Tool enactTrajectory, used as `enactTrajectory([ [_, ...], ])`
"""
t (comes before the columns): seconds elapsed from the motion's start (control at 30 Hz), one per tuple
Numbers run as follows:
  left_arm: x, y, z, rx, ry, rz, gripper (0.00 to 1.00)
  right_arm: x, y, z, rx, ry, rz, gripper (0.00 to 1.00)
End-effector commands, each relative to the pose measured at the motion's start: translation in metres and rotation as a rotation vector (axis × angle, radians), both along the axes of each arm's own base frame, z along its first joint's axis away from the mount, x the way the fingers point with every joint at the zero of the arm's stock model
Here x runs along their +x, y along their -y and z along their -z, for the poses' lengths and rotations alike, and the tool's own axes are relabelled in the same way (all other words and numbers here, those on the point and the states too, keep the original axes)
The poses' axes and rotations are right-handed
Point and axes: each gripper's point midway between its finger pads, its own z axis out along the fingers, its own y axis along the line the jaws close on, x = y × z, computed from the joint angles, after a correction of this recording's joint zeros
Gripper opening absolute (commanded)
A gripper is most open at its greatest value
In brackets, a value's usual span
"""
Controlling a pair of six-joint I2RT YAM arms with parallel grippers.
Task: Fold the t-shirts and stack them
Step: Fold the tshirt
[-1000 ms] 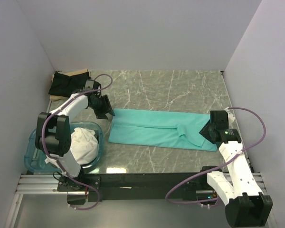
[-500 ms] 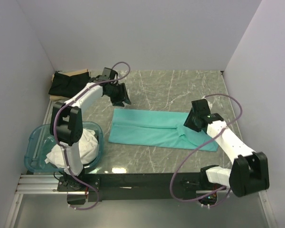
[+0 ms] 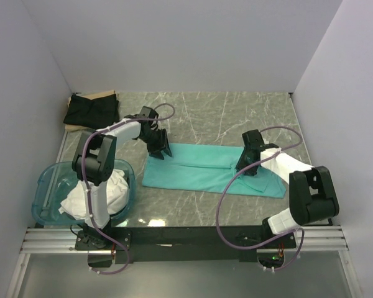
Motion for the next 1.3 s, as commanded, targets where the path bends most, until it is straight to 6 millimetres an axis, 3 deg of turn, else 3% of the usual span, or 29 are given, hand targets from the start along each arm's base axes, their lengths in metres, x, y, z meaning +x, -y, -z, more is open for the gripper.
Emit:
enactTrajectory([
  [0.0, -0.004, -0.005, 0.011, 0.026, -0.002, 0.019, 0.5, 0.015, -0.002, -0.004, 0.002, 0.017, 0.021, 0.42],
  [0.17, -0.009, -0.013, 0.021, 0.068, -0.023, 0.013, 0.5, 0.002, -0.002, 0.011, 0.005, -0.046, 0.028, 0.41],
  [0.27, -0.011, -0.017, 0.023, 0.085, -0.031, 0.008, 0.5, 0.001, 0.0, 0.003, 0.005, -0.033, 0.037, 0.41],
  [0.37, -0.009, -0.018, 0.022, 0.09, -0.024, 0.004, 0.5, 0.009, 0.01, -0.02, 0.014, 0.025, 0.072, 0.43],
  [0.5, -0.01, -0.019, 0.023, 0.093, -0.032, 0.005, 0.5, 0.028, 0.049, -0.05, 0.02, 0.114, 0.159, 0.47],
  [0.53, -0.01, -0.019, 0.023, 0.092, -0.031, 0.007, 0.5, 0.031, 0.067, -0.055, 0.009, 0.129, 0.201, 0.47],
  [0.67, -0.01, -0.017, 0.02, 0.078, -0.024, 0.009, 0.5, 0.044, 0.102, -0.069, -0.041, 0.159, 0.24, 0.47],
  [0.87, -0.012, -0.017, 0.02, 0.075, -0.023, 0.011, 0.5, 0.054, 0.137, -0.057, -0.062, 0.136, 0.306, 0.47],
  [1.1, -0.012, -0.022, 0.023, 0.09, -0.032, 0.003, 0.5, 0.056, 0.127, -0.033, 0.008, 0.091, 0.284, 0.45],
  [1.27, -0.012, -0.029, 0.024, 0.108, -0.037, -0.011, 0.5, 0.051, 0.133, -0.013, -0.027, 0.013, 0.291, 0.45],
])
